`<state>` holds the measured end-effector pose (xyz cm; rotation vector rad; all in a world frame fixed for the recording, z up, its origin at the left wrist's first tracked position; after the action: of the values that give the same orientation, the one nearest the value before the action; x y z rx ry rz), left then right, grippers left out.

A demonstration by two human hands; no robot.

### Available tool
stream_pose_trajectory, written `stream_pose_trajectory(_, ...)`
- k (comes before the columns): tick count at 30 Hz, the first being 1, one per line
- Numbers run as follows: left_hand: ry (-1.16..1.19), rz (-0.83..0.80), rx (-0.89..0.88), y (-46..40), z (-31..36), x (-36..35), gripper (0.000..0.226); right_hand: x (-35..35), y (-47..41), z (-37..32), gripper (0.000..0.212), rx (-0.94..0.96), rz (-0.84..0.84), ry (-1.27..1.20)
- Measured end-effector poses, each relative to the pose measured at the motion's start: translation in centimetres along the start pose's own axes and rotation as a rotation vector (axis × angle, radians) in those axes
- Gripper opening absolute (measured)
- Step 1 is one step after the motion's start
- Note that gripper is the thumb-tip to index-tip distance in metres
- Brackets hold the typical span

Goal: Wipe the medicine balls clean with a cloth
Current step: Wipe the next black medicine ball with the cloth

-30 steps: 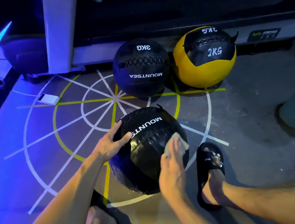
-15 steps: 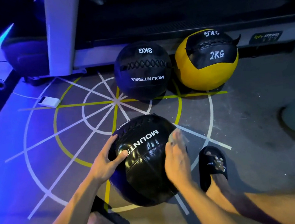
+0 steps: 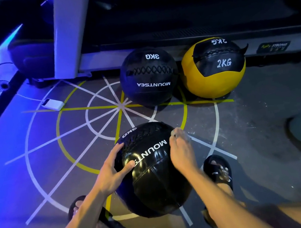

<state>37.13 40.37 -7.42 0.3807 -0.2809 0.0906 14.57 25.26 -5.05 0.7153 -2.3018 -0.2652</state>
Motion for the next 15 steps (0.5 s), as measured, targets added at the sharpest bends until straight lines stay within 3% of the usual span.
stream_pose_trajectory(3, 0.016, -0.001, -0.006, 0.9, -0.7, 0.2, 0.087, -4.0, 6.3, -3.2, 0.059, 0.262, -0.028, 0.208)
stream_pose_trajectory(6, 0.021, -0.010, -0.020, 2.6, -1.3, 0.0, 0.088, -5.9, 9.5, -2.0, 0.063, 0.416, -0.114, 0.391)
stream_pose_trajectory(8, 0.006, 0.000, -0.023, 3.5, -1.3, -0.3, 0.090, -4.4, 7.4, -0.9, 0.060, 0.399, -0.083, 0.405)
stream_pose_trajectory(10, -0.028, 0.017, -0.028, 4.0, -0.8, -0.7, 0.088, -2.3, 4.6, 0.1, 0.059, 0.212, -0.041, 0.256)
stream_pose_trajectory(12, -0.062, 0.027, -0.038, 4.2, -0.1, -1.4, 0.086, -2.3, 4.4, -1.3, 0.057, 0.140, -0.034, 0.266)
stream_pose_trajectory(15, -0.131, 0.054, -0.078, 4.9, 1.0, -2.2, 0.084, -5.8, 8.8, -5.9, 0.065, 0.391, -0.138, 0.472)
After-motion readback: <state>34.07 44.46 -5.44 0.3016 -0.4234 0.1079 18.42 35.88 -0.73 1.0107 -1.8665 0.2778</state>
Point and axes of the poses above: each hand's wrist, its own y-axis away from the middle knuckle, its own x-axis out of the back of the hand, z = x × y, the point moved 10 cm from there along -y, towards the middle knuckle, and after that the axes turned 13 degrees about -z, right-handed, at the moved point
